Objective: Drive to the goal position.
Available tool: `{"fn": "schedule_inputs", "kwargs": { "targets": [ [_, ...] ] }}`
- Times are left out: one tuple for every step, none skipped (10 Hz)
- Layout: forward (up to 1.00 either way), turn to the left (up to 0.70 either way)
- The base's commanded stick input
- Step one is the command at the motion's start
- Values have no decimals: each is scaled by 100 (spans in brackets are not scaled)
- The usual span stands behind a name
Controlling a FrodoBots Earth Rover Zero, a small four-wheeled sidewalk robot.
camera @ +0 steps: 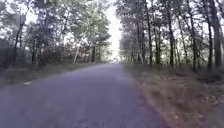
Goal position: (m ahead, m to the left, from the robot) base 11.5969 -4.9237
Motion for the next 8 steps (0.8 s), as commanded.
{"fn": "schedule_inputs", "kwargs": {
  "targets": [
    [45,0],
    [45,0],
    [45,0],
    [45,0],
    [45,0],
    [45,0],
    [45,0],
    [45,0]
  ]
}}
